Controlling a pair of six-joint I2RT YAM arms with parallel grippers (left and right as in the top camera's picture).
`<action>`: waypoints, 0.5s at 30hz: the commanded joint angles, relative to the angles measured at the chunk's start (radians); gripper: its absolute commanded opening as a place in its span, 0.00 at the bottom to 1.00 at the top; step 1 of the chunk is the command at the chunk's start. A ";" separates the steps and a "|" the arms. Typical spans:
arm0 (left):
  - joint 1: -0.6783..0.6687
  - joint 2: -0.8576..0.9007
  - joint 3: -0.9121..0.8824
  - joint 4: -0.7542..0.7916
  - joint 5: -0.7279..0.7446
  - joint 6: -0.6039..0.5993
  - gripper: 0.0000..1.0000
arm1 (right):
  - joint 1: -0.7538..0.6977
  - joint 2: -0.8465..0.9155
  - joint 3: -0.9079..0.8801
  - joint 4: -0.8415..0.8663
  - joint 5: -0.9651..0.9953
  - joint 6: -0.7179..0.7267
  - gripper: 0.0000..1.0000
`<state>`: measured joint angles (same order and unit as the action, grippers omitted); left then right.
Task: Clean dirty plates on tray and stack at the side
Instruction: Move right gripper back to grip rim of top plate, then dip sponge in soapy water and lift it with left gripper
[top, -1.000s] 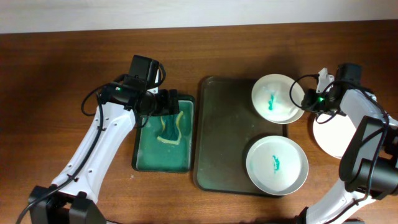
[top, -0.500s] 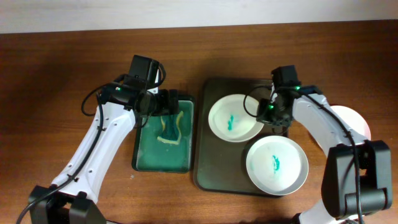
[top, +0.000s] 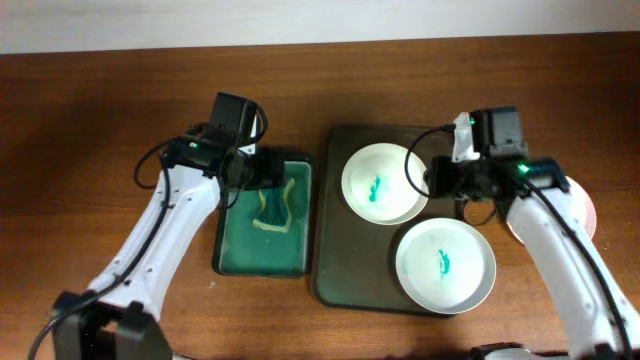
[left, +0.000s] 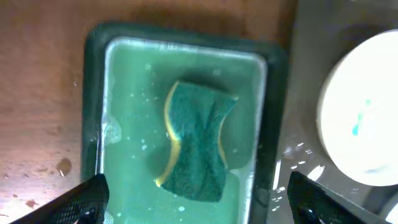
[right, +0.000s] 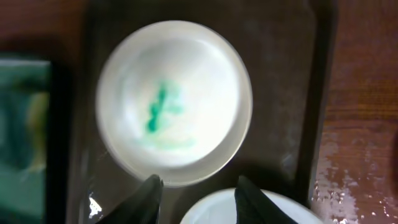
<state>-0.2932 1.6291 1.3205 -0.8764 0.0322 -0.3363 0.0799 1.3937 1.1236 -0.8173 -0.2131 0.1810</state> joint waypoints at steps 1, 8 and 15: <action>-0.004 0.128 -0.072 0.086 0.061 0.085 0.71 | -0.003 -0.026 0.006 -0.037 -0.050 -0.061 0.40; -0.081 0.376 -0.074 0.275 0.030 0.148 0.01 | -0.002 -0.009 0.006 -0.062 -0.050 -0.061 0.40; -0.074 0.352 0.114 0.017 -0.019 0.148 0.53 | -0.002 -0.009 0.006 -0.069 -0.050 -0.061 0.40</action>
<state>-0.3695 1.9736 1.3323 -0.7280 0.0212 -0.1967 0.0799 1.3785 1.1255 -0.8833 -0.2535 0.1272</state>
